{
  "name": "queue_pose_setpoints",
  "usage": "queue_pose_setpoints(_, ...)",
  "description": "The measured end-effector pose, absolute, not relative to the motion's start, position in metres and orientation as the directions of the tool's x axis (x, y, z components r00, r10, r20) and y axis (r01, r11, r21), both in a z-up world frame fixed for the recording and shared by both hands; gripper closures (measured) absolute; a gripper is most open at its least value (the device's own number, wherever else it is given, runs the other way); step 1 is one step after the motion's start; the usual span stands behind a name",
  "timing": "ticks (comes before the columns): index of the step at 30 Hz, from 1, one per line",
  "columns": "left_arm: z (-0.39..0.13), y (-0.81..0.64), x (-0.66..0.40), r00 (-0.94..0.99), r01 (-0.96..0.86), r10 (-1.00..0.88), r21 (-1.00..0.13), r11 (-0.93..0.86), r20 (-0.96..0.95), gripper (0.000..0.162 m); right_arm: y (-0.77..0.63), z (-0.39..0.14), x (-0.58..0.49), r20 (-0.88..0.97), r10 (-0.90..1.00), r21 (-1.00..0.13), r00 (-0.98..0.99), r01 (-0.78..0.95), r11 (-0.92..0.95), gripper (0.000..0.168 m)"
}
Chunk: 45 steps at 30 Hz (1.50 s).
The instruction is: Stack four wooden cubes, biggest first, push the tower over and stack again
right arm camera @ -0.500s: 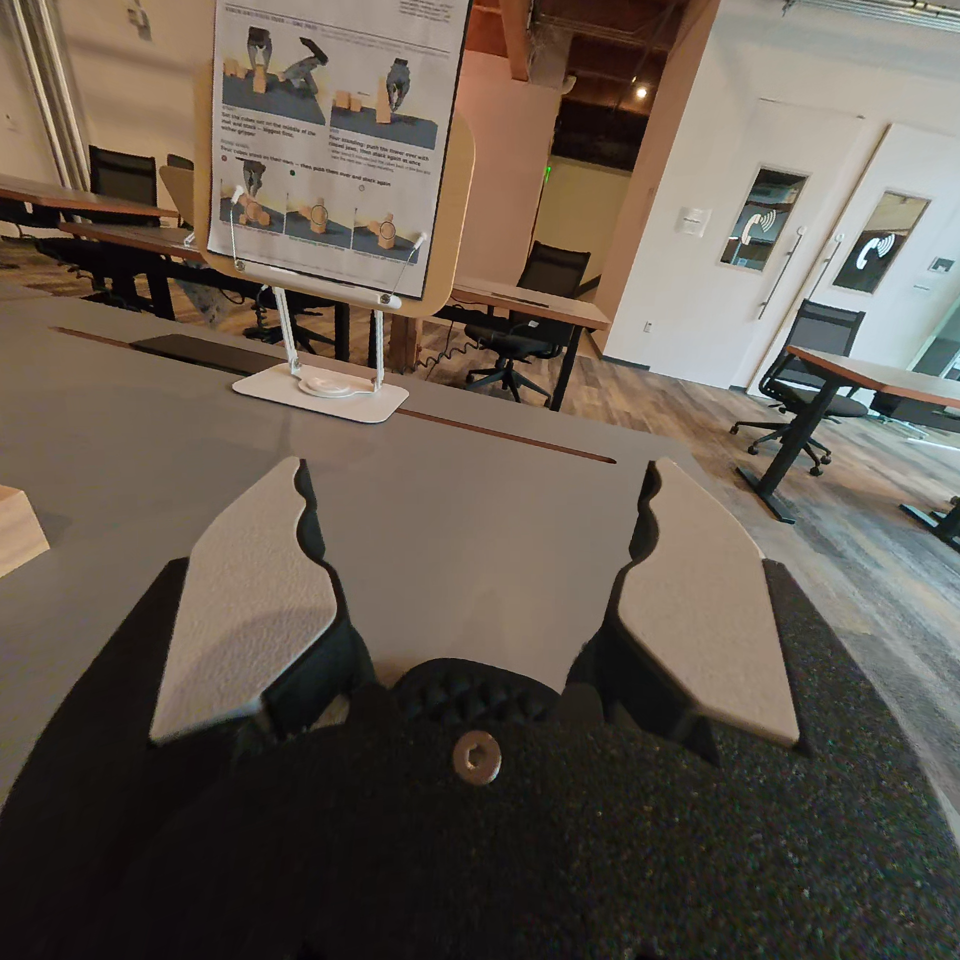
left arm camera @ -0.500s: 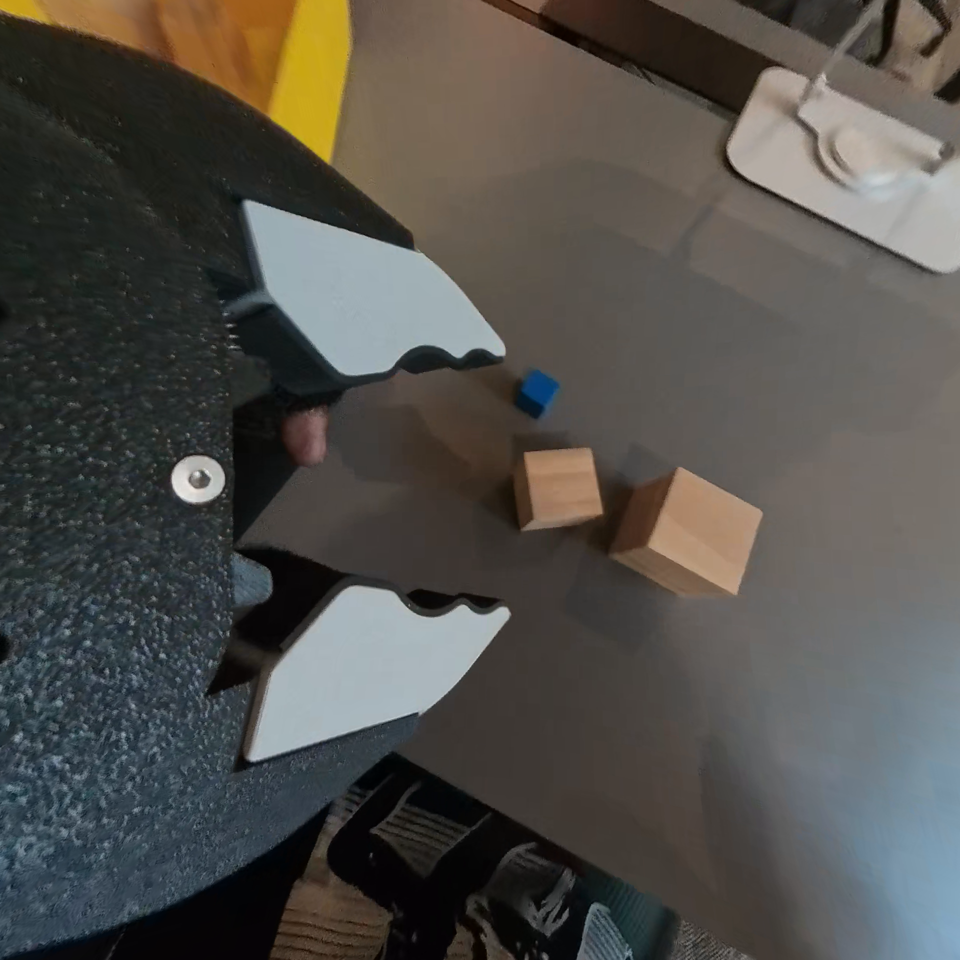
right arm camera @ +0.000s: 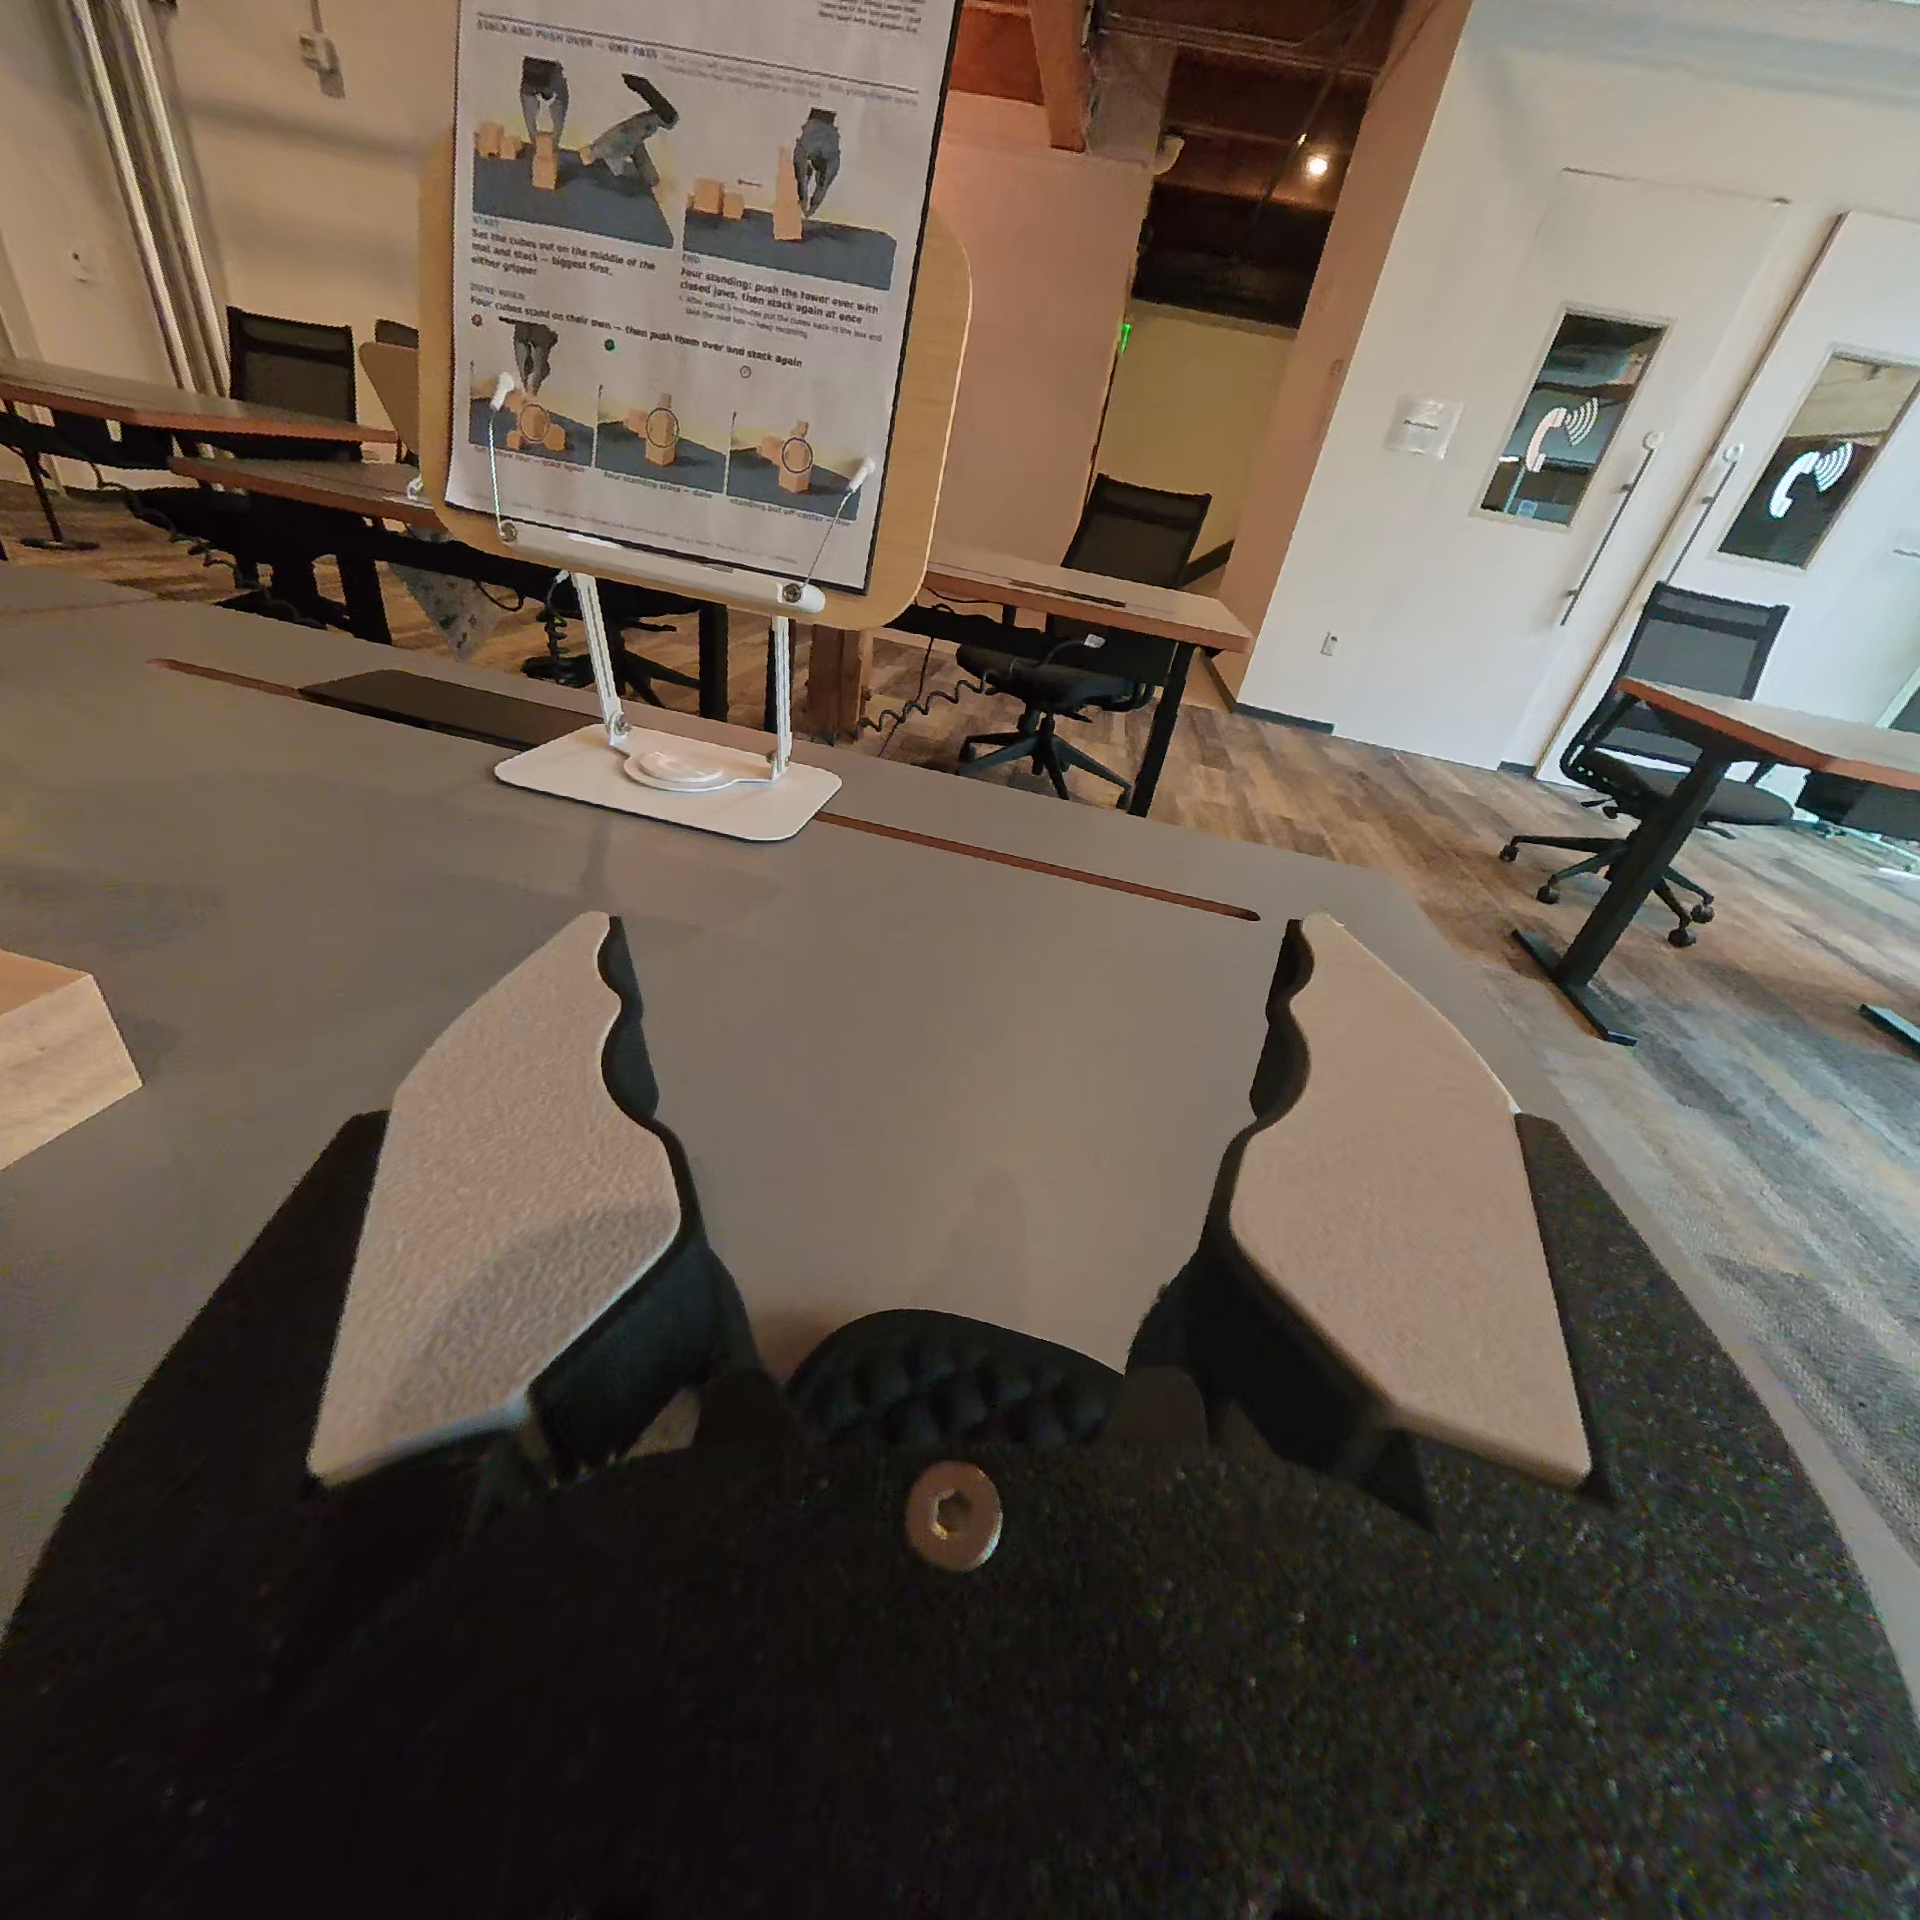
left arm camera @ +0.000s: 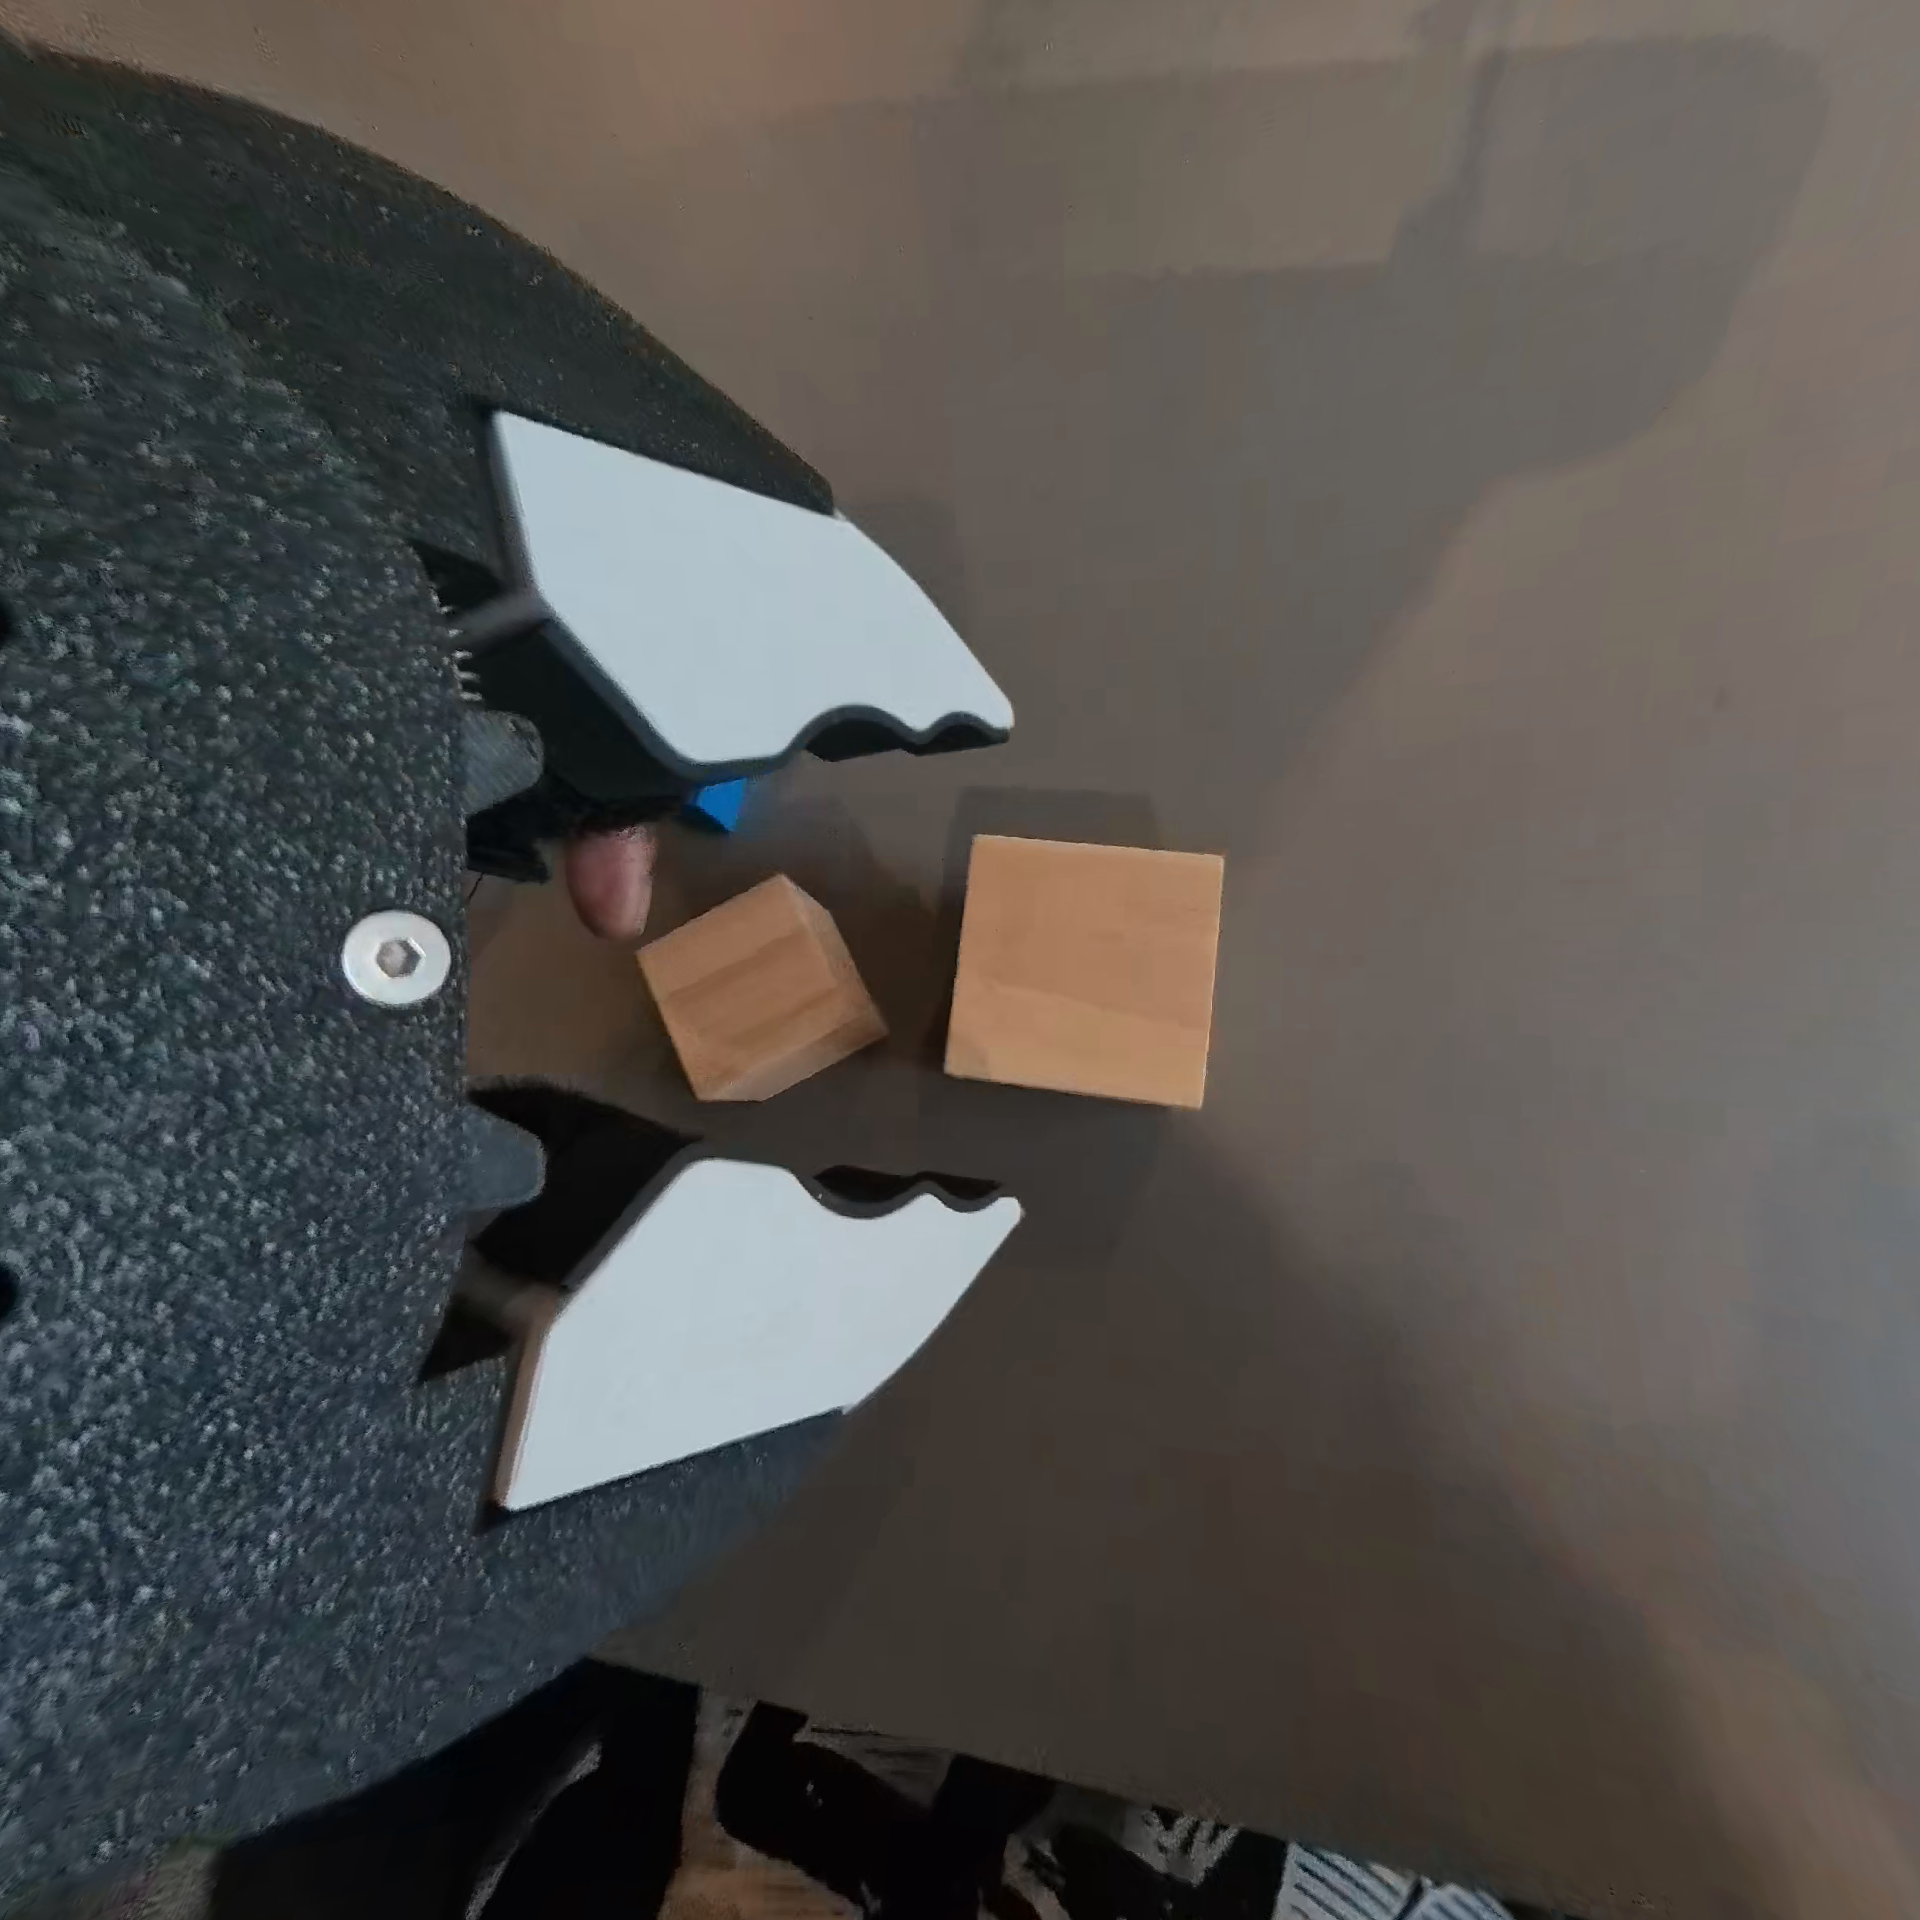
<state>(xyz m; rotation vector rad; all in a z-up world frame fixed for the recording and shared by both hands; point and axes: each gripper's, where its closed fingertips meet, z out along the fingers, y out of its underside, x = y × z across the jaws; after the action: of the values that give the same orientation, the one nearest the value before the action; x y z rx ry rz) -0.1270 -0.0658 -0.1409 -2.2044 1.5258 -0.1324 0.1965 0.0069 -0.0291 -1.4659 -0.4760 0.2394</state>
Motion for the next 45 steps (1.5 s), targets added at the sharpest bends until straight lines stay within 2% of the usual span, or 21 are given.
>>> queue_pose_setpoints(8,-0.172,-0.061,-0.121,0.255,-0.914,-0.965,-0.344,-0.217,-0.067,0.091,0.007,-0.031,0.192,0.148,0.461,-0.988,0.875,0.115,0.099,0.056)
queue_pose_setpoints(11,-0.178,-0.057,-0.12,0.217,-0.931,-0.973,-0.316,-0.181,-0.083,0.104,0.008,-0.032,0.19,0.157,0.461,-0.987,0.874,0.127,0.097,0.056)
queue_pose_setpoints(15,-0.176,-0.057,-0.115,0.142,-0.949,-0.983,-0.297,-0.102,-0.117,0.105,0.008,-0.033,0.189,0.151,0.467,-0.988,0.871,0.12,0.095,0.056)
queue_pose_setpoints(23,-0.161,-0.054,-0.082,-0.209,-0.934,-0.968,-0.263,0.24,-0.142,0.106,0.006,-0.03,0.187,0.15,0.474,-0.988,0.868,0.115,0.101,0.057)
queue_pose_setpoints(26,-0.156,-0.048,-0.064,-0.275,-0.9,-0.952,-0.311,0.304,-0.134,0.106,0.005,-0.029,0.189,0.154,0.468,-0.987,0.87,0.118,0.106,0.057)
queue_pose_setpoints(31,-0.141,-0.051,-0.032,-0.43,-0.755,-0.895,-0.495,0.43,-0.12,0.106,0.006,-0.028,0.191,0.147,0.465,-0.988,0.873,0.11,0.105,0.057)
queue_pose_setpoints(35,-0.139,-0.051,-0.021,-0.53,-0.665,-0.845,-0.585,0.464,-0.069,0.106,0.008,-0.031,0.194,0.149,0.456,-0.988,0.877,0.117,0.099,0.057)
queue_pose_setpoints(45,-0.147,-0.048,-0.024,-0.717,-0.551,-0.696,-0.651,0.522,0.048,0.106,0.02,-0.046,0.195,0.153,0.445,-0.988,0.882,0.143,0.054,0.058)
